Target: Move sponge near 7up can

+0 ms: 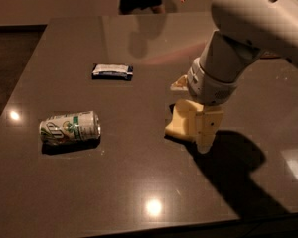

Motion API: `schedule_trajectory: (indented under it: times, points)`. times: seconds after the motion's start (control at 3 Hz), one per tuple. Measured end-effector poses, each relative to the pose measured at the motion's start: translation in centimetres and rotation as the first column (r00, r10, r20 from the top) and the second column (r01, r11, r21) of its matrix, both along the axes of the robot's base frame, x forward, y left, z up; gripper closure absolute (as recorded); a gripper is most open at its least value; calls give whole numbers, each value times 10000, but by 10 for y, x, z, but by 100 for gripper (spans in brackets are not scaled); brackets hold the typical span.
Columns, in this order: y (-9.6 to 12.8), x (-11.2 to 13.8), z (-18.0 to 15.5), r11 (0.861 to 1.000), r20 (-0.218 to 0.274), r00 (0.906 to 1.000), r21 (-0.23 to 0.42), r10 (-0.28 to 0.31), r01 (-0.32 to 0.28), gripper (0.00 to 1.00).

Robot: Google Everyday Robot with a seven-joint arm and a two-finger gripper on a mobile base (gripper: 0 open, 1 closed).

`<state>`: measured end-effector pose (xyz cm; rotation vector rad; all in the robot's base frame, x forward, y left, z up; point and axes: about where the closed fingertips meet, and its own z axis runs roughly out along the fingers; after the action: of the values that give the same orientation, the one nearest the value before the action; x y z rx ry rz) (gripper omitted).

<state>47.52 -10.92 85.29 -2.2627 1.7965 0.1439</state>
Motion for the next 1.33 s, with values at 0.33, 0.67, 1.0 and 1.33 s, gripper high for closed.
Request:
schedule_trajectory:
  times: [0.33,0.67,1.0,1.33]
  points:
    - [2,3,-17,9975,-174,9982,-417,570,-577,15]
    - [5,3,-20,9925,-174,9962,-857,857,-869,38]
    - [23,0,-3,9898,-43,9926,-756,1210,-1210,61]
    - [59,-5,18,9835,258,9832,-201,1805,-1800,85]
